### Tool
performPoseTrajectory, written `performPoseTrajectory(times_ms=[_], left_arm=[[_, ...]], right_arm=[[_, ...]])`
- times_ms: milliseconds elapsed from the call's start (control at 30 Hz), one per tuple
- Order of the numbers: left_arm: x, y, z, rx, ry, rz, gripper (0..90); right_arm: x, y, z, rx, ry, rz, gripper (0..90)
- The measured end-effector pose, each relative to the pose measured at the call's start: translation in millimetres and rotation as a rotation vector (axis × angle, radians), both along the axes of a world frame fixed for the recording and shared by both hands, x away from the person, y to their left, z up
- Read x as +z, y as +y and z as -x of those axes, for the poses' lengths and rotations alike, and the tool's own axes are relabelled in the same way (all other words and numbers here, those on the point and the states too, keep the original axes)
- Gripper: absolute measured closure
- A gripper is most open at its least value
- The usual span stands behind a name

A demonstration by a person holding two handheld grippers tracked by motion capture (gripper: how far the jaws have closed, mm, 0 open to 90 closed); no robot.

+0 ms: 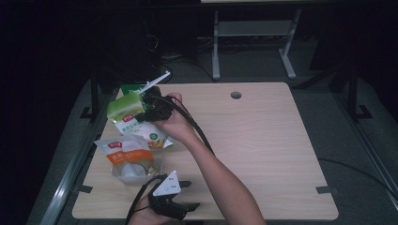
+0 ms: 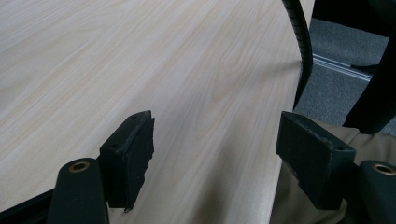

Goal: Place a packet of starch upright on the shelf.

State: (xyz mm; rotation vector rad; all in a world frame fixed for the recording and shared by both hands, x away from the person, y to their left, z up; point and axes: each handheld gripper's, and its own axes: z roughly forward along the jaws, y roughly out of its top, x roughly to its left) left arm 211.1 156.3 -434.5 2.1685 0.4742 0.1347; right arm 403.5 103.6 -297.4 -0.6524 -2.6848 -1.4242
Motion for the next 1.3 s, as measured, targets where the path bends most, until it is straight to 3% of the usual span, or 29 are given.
performPoseTrajectory(times_ms=[300,433,567,700,800,833,967,1100,1300], left_arm=[[1.8,1.1,0.4,-0.006,-0.013,-0.003,27.2],[1.2,0.1,1.5,-0.002,-0.003,0.003,27.2],[0.5,-0.8,1.5,-0.005,-0.003,0.002,27.2],[0.6,-0.6,1.7,-0.004,-0.003,0.003,27.2],[0.7,-0.5,2.1,-0.001,-0.001,0.005,27.2],[0.7,-0.6,2.2,-0.001,-0.001,0.004,27.2],[0.6,-1.1,2.4,-0.002,-0.003,0.004,27.2],[0.6,-1.5,2.6,-0.004,-0.001,-0.002,27.2],[-0.9,-3.1,1.6,-0.006,0.001,-0.011,27.2]], right_arm=[[-23.6,23.4,-1.9,-0.003,0.027,-0.036,89.6],[-40.4,25.0,-4.2,-0.007,0.053,-0.067,89.6],[-54.3,27.4,-3.0,-0.004,0.054,-0.067,89.3],[-57.6,26.8,-1.4,0.003,0.052,-0.074,88.7],[-56.5,24.8,-0.9,0.018,0.046,-0.053,82.5],[-55.6,23.2,0.5,0.019,0.036,-0.019,82.4],[-55.9,21.3,4.1,0.027,0.012,0.026,82.4],[-64.1,16.2,6.4,0.050,0.020,0.074,86.8],[-72.2,4.5,6.6,0.045,0.048,0.066,87.9]])
